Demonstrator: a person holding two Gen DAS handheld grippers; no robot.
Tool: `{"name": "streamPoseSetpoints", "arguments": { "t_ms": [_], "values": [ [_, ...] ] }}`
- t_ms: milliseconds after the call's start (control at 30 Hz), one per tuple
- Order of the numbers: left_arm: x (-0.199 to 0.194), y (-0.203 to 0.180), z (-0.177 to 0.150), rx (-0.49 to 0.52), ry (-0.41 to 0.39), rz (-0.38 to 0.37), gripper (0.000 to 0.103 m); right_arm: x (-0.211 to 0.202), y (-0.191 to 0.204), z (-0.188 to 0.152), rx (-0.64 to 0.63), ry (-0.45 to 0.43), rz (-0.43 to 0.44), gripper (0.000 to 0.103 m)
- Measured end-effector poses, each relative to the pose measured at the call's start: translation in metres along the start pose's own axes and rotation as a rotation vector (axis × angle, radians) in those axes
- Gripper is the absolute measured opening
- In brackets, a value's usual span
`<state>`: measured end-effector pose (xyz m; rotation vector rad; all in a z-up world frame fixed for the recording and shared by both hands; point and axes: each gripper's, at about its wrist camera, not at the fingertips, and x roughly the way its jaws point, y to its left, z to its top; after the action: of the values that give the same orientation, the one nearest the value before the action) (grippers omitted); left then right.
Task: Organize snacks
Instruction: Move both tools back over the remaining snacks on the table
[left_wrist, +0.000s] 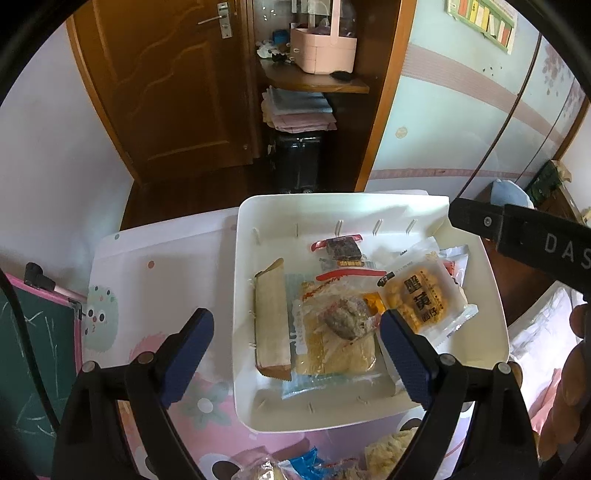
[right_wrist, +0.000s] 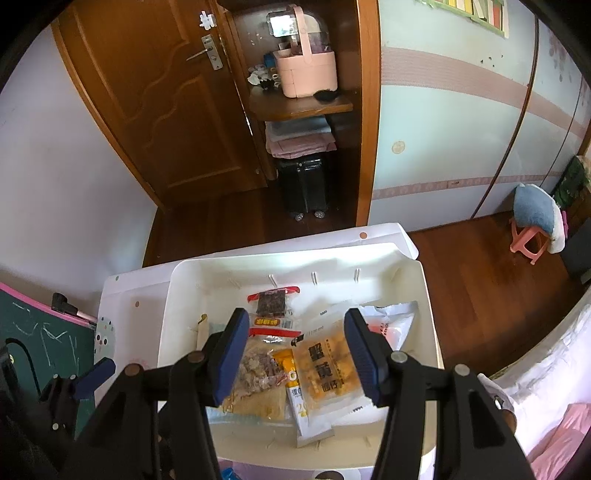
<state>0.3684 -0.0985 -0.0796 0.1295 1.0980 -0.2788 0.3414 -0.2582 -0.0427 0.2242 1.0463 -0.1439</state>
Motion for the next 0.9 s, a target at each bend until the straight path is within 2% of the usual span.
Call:
{"name": "streamPoseSetpoints", "arguments": {
  "t_ms": [433, 900],
  "values": [
    [-0.04, 0.009, -0.024, -0.043, -0.029, 0.022, 0.091, -0.032, 0.011, -0.02, -0.043, -0.025, -0.006, 0.054],
    [-0.108, 0.022, -0.083, -0.113, -0.095, 0.029, 0.091, -0.097, 0.012, -0.087, -0.119, -0.072, 0.049, 0.054]
  ]
}}
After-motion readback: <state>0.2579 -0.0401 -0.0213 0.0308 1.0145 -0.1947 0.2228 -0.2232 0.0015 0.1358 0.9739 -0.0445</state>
